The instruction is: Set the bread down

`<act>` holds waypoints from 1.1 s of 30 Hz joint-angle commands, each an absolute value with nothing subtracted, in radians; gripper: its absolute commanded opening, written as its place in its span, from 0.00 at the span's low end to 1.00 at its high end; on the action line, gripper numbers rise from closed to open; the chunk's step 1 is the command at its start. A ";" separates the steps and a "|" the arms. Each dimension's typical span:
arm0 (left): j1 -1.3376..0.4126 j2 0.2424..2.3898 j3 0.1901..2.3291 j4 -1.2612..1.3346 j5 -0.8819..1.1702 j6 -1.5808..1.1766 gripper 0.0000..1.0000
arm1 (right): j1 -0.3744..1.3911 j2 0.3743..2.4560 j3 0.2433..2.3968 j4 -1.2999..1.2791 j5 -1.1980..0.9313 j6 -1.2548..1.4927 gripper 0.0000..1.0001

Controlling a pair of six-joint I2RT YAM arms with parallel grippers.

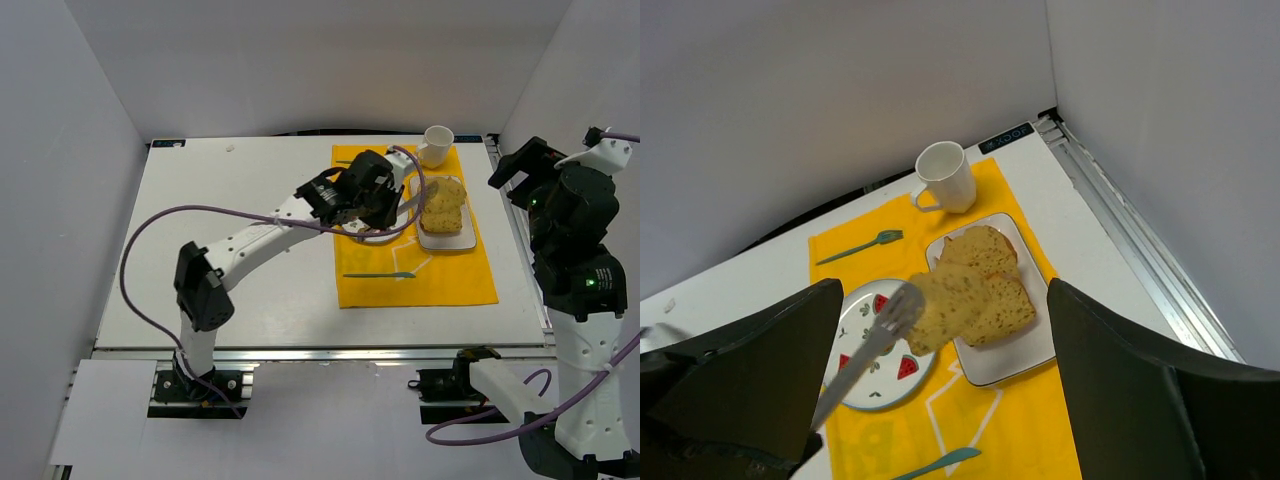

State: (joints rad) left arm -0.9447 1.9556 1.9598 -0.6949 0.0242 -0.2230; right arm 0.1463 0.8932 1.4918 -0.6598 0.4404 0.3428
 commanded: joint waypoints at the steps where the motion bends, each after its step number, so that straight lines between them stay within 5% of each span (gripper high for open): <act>1: -0.945 1.827 1.875 -0.660 -0.098 -0.273 0.00 | 0.150 0.885 1.485 -0.597 0.419 0.356 0.89; 8: -0.758 1.635 1.484 -0.356 -0.054 -0.573 0.00 | 0.150 0.891 1.447 -0.580 0.377 0.385 0.89; 33: -0.744 1.850 1.520 -0.505 0.127 -0.601 0.00 | 0.149 0.876 1.385 -0.595 0.344 0.403 0.89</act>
State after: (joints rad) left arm -0.7456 1.8736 1.5242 -0.4938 0.0956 -0.5888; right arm 0.1463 0.8841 1.3907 -0.6281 0.3378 0.4049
